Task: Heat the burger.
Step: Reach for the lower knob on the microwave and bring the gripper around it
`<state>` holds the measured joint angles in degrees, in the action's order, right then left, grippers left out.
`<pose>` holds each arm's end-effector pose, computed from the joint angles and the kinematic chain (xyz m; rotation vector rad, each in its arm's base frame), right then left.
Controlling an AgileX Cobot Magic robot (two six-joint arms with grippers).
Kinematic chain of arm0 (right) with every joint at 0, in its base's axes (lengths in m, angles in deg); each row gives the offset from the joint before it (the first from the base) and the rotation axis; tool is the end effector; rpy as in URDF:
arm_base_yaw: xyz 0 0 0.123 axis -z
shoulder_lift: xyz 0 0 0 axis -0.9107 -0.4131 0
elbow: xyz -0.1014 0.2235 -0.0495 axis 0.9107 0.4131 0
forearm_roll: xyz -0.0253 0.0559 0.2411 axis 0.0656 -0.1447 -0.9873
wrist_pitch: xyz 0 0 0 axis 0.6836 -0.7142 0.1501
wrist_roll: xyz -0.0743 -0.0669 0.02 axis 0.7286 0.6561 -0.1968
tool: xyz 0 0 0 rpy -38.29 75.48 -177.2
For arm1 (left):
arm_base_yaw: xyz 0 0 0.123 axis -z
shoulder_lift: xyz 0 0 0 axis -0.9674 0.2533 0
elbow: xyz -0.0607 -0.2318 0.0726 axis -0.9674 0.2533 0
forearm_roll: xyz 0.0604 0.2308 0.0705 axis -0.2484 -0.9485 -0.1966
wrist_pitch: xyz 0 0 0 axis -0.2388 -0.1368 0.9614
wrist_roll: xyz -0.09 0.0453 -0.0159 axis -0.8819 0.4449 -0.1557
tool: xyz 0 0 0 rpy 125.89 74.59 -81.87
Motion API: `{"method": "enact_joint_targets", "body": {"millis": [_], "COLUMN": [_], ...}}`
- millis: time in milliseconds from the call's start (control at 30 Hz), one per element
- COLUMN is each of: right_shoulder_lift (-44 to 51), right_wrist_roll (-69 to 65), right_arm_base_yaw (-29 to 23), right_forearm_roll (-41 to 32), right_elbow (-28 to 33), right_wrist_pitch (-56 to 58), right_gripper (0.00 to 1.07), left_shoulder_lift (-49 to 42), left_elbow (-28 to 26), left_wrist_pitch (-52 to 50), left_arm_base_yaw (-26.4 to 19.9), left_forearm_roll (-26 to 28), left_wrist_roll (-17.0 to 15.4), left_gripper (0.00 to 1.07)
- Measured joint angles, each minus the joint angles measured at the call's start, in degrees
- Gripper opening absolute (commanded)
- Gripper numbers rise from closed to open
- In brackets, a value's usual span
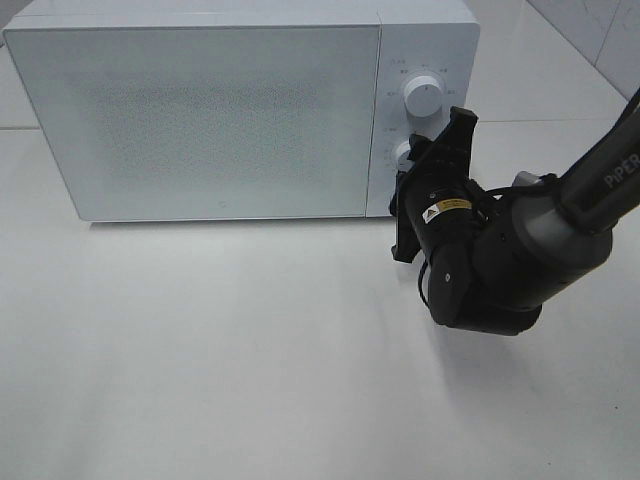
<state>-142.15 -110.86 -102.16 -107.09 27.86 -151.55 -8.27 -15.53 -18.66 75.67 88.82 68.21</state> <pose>0.3149 0.1631 0.0782 1.4313 1.1717 1.3788 0.0328 -0.0159 0.2771 0.0900 2.0192 -0.1698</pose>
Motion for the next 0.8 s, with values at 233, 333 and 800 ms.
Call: {"method": "enact_joint_targets", "body": {"millis": [233,333,800], "right_shoulder_lift": [0.0,0.0,0.0], "right_wrist_roll": [0.29,0.63,4.01], "right_arm_base_yaw": [-0.17,-0.17,-0.52], "right_forearm_roll": [-0.63,-0.74,-2.41], "right_elbow": [0.0,0.0,-0.17], "right_wrist_pitch": [0.0,0.0,0.0], "right_gripper": [0.15,0.2,0.42], "left_shoulder_lift": [0.0,0.0,0.0], "left_elbow": [0.0,0.0,0.0], "left_wrist_pitch": [0.0,0.0,0.0], "left_arm_base_yaw": [0.0,0.0,0.0], "left_forearm_roll": [0.0,0.0,0.0], "left_wrist_roll": [0.0,0.0,0.0], "left_gripper": [0.98,0.98,0.98]}}
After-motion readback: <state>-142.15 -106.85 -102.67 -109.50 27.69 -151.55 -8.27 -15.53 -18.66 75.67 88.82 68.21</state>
